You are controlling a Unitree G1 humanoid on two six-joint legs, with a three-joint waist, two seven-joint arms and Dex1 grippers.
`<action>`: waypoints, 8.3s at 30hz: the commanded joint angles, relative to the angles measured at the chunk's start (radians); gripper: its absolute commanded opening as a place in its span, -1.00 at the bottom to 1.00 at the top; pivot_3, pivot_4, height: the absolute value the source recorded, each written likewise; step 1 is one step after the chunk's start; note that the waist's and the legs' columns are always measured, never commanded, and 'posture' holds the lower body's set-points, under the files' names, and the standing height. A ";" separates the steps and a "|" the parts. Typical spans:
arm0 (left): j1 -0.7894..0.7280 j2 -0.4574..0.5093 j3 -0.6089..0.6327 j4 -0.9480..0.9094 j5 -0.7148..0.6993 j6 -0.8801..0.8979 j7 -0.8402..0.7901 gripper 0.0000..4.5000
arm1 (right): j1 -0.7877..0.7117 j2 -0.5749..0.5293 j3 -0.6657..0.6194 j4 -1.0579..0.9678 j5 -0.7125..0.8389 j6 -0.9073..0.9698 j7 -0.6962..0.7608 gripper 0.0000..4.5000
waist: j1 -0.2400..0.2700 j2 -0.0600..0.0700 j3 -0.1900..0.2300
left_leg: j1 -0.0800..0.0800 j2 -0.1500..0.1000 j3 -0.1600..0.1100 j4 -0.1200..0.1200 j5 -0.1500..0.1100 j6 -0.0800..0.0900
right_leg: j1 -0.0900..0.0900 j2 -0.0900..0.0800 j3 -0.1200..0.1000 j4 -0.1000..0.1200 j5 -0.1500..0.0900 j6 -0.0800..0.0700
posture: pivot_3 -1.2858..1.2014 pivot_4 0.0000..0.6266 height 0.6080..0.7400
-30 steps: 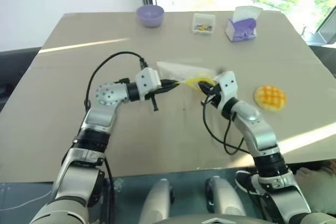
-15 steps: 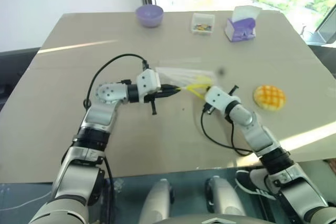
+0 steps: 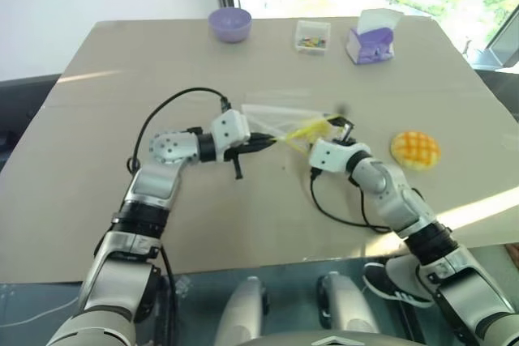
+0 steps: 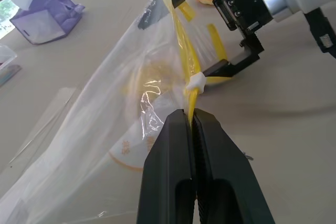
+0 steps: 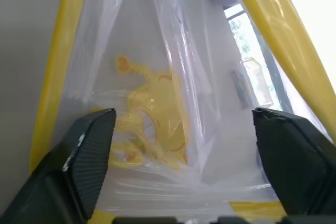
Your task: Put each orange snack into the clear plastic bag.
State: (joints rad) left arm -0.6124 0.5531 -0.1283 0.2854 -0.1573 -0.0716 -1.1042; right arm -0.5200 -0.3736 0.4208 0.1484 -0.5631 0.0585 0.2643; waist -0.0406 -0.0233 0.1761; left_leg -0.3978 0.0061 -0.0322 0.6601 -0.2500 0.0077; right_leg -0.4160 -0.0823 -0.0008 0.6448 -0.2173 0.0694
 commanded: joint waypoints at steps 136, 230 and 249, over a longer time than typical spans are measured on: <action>0.038 -0.002 -0.041 -0.145 -0.003 -0.025 -0.039 -1.00 | 0.199 0.123 -0.514 -0.496 1.182 0.671 0.153 -0.38 | 0.026 0.004 0.001 | 0.000 0.001 -0.001 0.006 -0.002 0.003 | 0.004 0.000 -0.001 0.000 0.000 0.000 | 0.03 -0.52 0.95; -0.087 -0.077 -0.059 0.160 0.032 -0.362 -0.128 -1.00 | 0.142 0.177 -0.357 -0.230 0.716 0.296 0.102 -0.38 | 0.025 0.004 0.001 | -0.001 0.001 -0.001 0.007 -0.002 0.004 | 0.004 0.001 -0.001 -0.001 0.000 0.000 | 0.03 -0.52 0.95; -0.137 -0.108 -0.001 0.184 0.005 -0.153 0.007 -1.00 | 0.309 -0.082 -0.335 -0.499 0.650 0.249 0.258 0.59 | 0.027 0.004 0.001 | -0.001 0.001 -0.001 0.007 -0.002 0.004 | 0.004 0.001 -0.002 -0.001 0.000 0.000 | 0.03 -0.52 0.95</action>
State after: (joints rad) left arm -0.7223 0.4475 -0.1600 0.4829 -0.1229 -0.2458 -1.1073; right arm -0.2208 -0.4289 0.0996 -0.2826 0.1073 0.3463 0.5025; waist -0.0140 -0.0193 0.1775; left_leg -0.3990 0.0067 -0.0335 0.6671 -0.2525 0.0117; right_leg -0.4122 -0.0815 -0.0024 0.6440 -0.2174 0.0697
